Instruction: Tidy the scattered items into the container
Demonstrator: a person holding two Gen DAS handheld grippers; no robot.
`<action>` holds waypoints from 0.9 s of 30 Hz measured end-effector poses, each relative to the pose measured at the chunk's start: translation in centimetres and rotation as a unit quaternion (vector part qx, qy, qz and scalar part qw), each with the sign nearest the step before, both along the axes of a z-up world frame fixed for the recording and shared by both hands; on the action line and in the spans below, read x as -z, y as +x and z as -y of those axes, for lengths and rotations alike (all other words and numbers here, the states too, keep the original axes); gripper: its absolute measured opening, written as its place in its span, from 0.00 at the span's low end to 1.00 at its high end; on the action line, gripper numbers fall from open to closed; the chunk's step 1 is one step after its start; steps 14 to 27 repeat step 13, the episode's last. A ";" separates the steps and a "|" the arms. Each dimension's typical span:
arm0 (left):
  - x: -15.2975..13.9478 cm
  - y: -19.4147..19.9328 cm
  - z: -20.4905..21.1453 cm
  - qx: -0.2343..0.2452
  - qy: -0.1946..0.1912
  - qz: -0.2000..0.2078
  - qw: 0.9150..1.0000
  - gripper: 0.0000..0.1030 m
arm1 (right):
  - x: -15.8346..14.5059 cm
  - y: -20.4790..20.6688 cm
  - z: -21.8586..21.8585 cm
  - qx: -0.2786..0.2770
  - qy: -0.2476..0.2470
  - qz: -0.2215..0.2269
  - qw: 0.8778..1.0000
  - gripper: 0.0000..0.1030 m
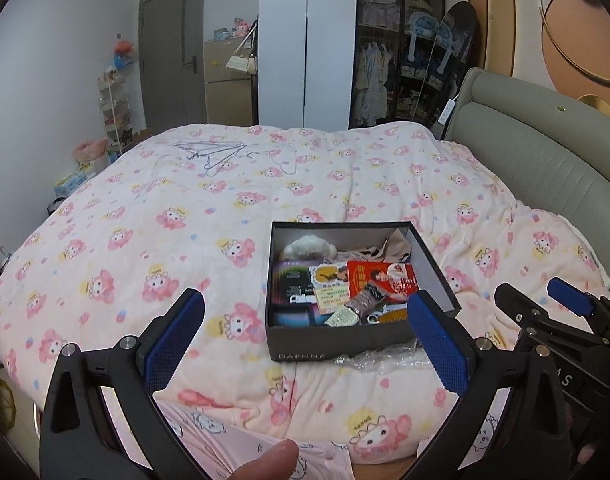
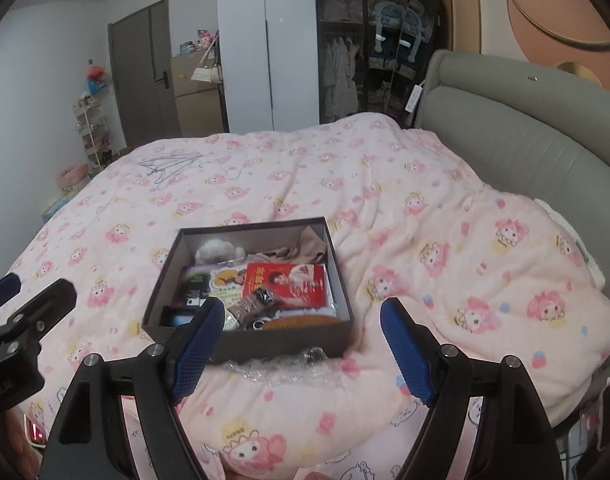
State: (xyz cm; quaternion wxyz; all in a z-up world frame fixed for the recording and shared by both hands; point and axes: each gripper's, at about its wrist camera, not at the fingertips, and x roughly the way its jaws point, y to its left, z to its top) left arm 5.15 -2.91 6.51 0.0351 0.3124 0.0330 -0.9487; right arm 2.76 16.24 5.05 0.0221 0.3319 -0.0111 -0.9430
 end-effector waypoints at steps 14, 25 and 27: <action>1.1 0.3 -0.2 0.004 0.000 0.015 1.000 0.99 | 0.6 0.6 1.5 -0.024 0.004 0.002 1.000 0.76; 1.1 0.3 -0.2 0.004 0.000 0.015 1.000 0.99 | 0.6 0.6 1.5 -0.024 0.004 0.002 1.000 0.76; 1.1 0.3 -0.2 0.004 0.000 0.015 1.000 0.99 | 0.6 0.6 1.5 -0.024 0.004 0.002 1.000 0.76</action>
